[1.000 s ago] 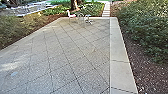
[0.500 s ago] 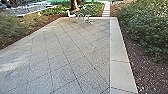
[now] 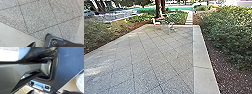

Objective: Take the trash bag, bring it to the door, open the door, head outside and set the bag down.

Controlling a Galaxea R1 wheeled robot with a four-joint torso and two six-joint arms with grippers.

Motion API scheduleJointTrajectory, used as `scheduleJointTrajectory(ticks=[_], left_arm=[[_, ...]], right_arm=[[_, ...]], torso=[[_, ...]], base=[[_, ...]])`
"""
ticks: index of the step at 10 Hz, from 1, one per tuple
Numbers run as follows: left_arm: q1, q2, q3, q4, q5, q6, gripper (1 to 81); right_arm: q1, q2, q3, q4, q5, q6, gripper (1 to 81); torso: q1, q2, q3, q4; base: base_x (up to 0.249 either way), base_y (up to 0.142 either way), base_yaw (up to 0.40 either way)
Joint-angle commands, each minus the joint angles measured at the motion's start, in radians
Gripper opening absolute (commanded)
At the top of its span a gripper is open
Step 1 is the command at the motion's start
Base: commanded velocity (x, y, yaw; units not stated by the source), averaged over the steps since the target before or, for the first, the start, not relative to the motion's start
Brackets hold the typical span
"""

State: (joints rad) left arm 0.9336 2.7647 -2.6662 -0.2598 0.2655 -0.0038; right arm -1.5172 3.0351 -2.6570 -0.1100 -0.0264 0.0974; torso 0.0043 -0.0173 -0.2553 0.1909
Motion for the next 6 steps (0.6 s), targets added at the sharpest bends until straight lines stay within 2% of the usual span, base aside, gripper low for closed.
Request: scheduleJointTrajectory(ticks=[1,2,3,4,5,6], left_arm=[[0.124,0.099,-0.006,0.181,0.031,0.024,81.1],[0.208,0.133,-0.009,0.25,0.009,0.022,81.1],[0.28,0.158,-0.009,0.301,-0.018,0.022,81.1],[0.334,0.169,-0.006,0.333,-0.026,0.022,81.1],[0.38,0.188,-0.006,0.37,-0.037,0.022,81.1],[0.422,0.198,-0.006,0.39,-0.072,0.022,81.1]], right_arm=[[0.002,0.029,0.022,-0.025,-0.084,-0.022,81.1],[0.002,0.032,0.022,-0.025,-0.084,-0.022,81.1],[0.002,0.04,0.019,-0.026,-0.084,-0.022,81.1],[0.004,0.041,0.019,-0.027,-0.084,-0.022,81.1],[0.004,0.04,0.019,-0.027,-0.084,-0.022,81.1],[0.005,0.038,0.019,-0.027,-0.084,-0.022,81.1]], torso=[[0.0,0.0,0.07,-0.077],[-0.001,0.0,0.089,-0.089],[-0.001,0.0,0.115,-0.109],[0.0,0.0,0.067,-0.063],[-0.001,0.0,0.089,-0.084],[-0.002,-0.001,0.096,-0.1]], base=[[0.0,0.0,0.0],[0.0,0.0,0.0],[0.0,0.0,0.0],[0.0,0.0,0.0],[0.0,0.0,0.0],[0.0,0.0,0.0]])
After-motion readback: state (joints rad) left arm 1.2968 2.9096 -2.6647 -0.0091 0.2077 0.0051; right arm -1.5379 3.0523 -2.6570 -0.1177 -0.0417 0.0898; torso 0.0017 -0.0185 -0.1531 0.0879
